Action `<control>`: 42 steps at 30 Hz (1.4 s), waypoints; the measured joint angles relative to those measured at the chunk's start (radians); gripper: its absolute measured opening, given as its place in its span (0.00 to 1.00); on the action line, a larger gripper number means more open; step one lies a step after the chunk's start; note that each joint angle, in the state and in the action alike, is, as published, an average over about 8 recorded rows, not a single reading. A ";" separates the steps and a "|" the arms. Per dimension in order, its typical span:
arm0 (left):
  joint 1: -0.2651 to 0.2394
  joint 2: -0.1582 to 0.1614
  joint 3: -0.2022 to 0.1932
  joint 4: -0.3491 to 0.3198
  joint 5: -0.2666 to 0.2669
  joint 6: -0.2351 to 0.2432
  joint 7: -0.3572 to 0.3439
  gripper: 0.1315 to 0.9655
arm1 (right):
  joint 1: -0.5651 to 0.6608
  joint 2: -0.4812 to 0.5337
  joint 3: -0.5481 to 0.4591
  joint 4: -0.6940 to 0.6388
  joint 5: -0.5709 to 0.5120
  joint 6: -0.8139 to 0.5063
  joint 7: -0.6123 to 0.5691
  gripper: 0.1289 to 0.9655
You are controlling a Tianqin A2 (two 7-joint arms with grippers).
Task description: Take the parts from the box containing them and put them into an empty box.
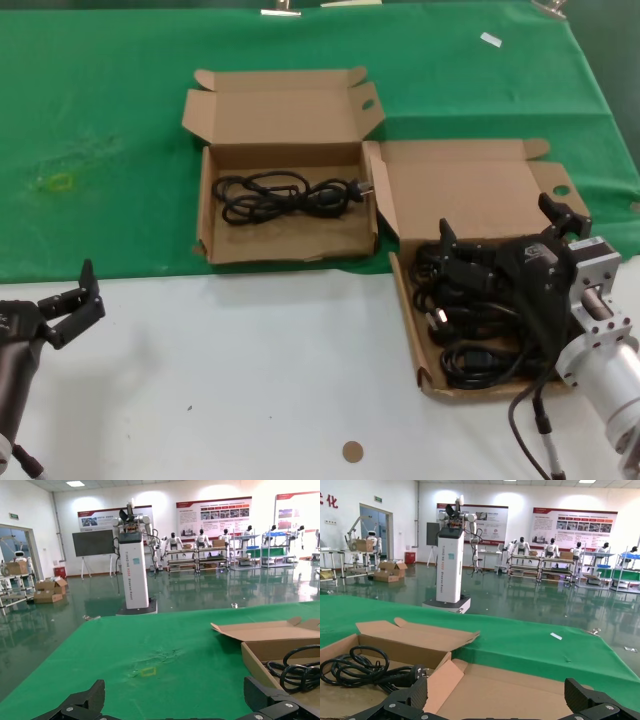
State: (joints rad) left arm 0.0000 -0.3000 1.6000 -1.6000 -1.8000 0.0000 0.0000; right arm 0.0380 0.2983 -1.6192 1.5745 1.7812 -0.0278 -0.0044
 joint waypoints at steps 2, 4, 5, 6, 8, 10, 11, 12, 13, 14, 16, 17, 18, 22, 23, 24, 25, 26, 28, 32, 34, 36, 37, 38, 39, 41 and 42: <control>0.000 0.000 0.000 0.000 0.000 0.000 0.000 1.00 | 0.000 0.000 0.000 0.000 0.000 0.000 0.000 1.00; 0.000 0.000 0.000 0.000 0.000 0.000 0.000 1.00 | 0.000 0.000 0.000 0.000 0.000 0.000 0.000 1.00; 0.000 0.000 0.000 0.000 0.000 0.000 0.000 1.00 | 0.000 0.000 0.000 0.000 0.000 0.000 0.000 1.00; 0.000 0.000 0.000 0.000 0.000 0.000 0.000 1.00 | 0.000 0.000 0.000 0.000 0.000 0.000 0.000 1.00; 0.000 0.000 0.000 0.000 0.000 0.000 0.000 1.00 | 0.000 0.000 0.000 0.000 0.000 0.000 0.000 1.00; 0.000 0.000 0.000 0.000 0.000 0.000 0.000 1.00 | 0.000 0.000 0.000 0.000 0.000 0.000 0.000 1.00; 0.000 0.000 0.000 0.000 0.000 0.000 0.000 1.00 | 0.000 0.000 0.000 0.000 0.000 0.000 0.000 1.00; 0.000 0.000 0.000 0.000 0.000 0.000 0.000 1.00 | 0.000 0.000 0.000 0.000 0.000 0.000 0.000 1.00; 0.000 0.000 0.000 0.000 0.000 0.000 0.000 1.00 | 0.000 0.000 0.000 0.000 0.000 0.000 0.000 1.00; 0.000 0.000 0.000 0.000 0.000 0.000 0.000 1.00 | 0.000 0.000 0.000 0.000 0.000 0.000 0.000 1.00; 0.000 0.000 0.000 0.000 0.000 0.000 0.000 1.00 | 0.000 0.000 0.000 0.000 0.000 0.000 0.000 1.00; 0.000 0.000 0.000 0.000 0.000 0.000 0.000 1.00 | 0.000 0.000 0.000 0.000 0.000 0.000 0.000 1.00; 0.000 0.000 0.000 0.000 0.000 0.000 0.000 1.00 | 0.000 0.000 0.000 0.000 0.000 0.000 0.000 1.00; 0.000 0.000 0.000 0.000 0.000 0.000 0.000 1.00 | 0.000 0.000 0.000 0.000 0.000 0.000 0.000 1.00; 0.000 0.000 0.000 0.000 0.000 0.000 0.000 1.00 | 0.000 0.000 0.000 0.000 0.000 0.000 0.000 1.00; 0.000 0.000 0.000 0.000 0.000 0.000 0.000 1.00 | 0.000 0.000 0.000 0.000 0.000 0.000 0.000 1.00; 0.000 0.000 0.000 0.000 0.000 0.000 0.000 1.00 | 0.000 0.000 0.000 0.000 0.000 0.000 0.000 1.00; 0.000 0.000 0.000 0.000 0.000 0.000 0.000 1.00 | 0.000 0.000 0.000 0.000 0.000 0.000 0.000 1.00; 0.000 0.000 0.000 0.000 0.000 0.000 0.000 1.00 | 0.000 0.000 0.000 0.000 0.000 0.000 0.000 1.00; 0.000 0.000 0.000 0.000 0.000 0.000 0.000 1.00 | 0.000 0.000 0.000 0.000 0.000 0.000 0.000 1.00; 0.000 0.000 0.000 0.000 0.000 0.000 0.000 1.00 | 0.000 0.000 0.000 0.000 0.000 0.000 0.000 1.00; 0.000 0.000 0.000 0.000 0.000 0.000 0.000 1.00 | 0.000 0.000 0.000 0.000 0.000 0.000 0.000 1.00; 0.000 0.000 0.000 0.000 0.000 0.000 0.000 1.00 | 0.000 0.000 0.000 0.000 0.000 0.000 0.000 1.00; 0.000 0.000 0.000 0.000 0.000 0.000 0.000 1.00 | 0.000 0.000 0.000 0.000 0.000 0.000 0.000 1.00; 0.000 0.000 0.000 0.000 0.000 0.000 0.000 1.00 | 0.000 0.000 0.000 0.000 0.000 0.000 0.000 1.00; 0.000 0.000 0.000 0.000 0.000 0.000 0.000 1.00 | 0.000 0.000 0.000 0.000 0.000 0.000 0.000 1.00; 0.000 0.000 0.000 0.000 0.000 0.000 0.000 1.00 | 0.000 0.000 0.000 0.000 0.000 0.000 0.000 1.00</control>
State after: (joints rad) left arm 0.0000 -0.3000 1.6000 -1.6000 -1.8000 0.0000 0.0000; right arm 0.0380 0.2983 -1.6192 1.5745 1.7812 -0.0278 -0.0044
